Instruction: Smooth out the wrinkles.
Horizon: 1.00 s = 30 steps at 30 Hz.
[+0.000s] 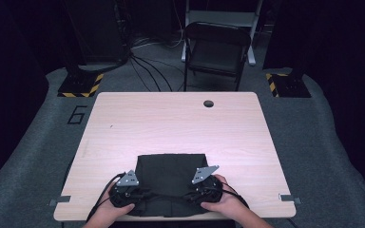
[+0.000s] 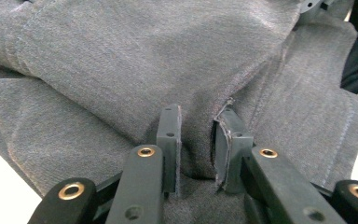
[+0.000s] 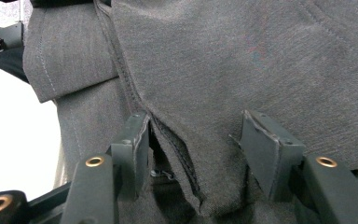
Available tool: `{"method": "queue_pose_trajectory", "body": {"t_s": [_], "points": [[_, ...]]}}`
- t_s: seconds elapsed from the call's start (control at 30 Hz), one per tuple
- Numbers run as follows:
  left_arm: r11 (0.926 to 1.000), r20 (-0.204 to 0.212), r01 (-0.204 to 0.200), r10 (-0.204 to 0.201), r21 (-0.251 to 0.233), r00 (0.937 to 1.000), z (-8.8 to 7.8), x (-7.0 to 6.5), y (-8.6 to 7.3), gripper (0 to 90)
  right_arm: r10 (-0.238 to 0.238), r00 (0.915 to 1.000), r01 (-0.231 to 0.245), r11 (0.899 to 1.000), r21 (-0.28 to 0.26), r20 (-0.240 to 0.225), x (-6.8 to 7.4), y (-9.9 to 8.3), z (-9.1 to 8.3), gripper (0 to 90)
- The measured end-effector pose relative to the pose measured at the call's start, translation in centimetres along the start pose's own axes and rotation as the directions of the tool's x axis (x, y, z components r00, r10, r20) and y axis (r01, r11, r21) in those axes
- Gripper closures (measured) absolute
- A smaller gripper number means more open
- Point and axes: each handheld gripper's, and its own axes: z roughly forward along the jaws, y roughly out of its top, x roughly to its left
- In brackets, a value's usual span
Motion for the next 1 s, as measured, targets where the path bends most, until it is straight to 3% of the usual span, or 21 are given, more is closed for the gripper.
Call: {"method": "queue_pose_trajectory", "body": {"t_s": [0.27,0.37,0.8,0.9,1.0], "points": [[0.9987,-0.014,0.051,-0.05,0.006,0.9986,0.5,1.5,0.9,73.8,0.022,0.9995,-0.022,1.0,0.001,0.023,-1.3,0.8,0.5,43.5],[0.9992,-0.034,0.035,-0.034,0.019,0.9988,0.8,2.2,1.4,73.9,0.041,0.9989,-0.041,0.999,-0.003,0.022,-2.1,1.1,0.7,43.6],[0.9968,-0.097,0.076,-0.078,-0.022,0.9923,1.8,5.4,2.8,73.8,0.064,0.9958,-0.063,0.998,-0.026,0.065,-5.2,2.7,1.9,43.8],[0.9948,-0.085,0.097,-0.099,-0.033,0.9914,1.9,5.8,2.9,73.5,0.085,0.9939,-0.082,0.995,-0.048,0.07,-5.7,2.8,2.0,43.7],[0.9932,-0.08,0.105,-0.109,-0.049,0.9908,1.8,5.8,2.7,72.6,0.074,0.9944,-0.07,0.996,-0.051,0.075,-5.6,2.8,2.0,43.6]]}}
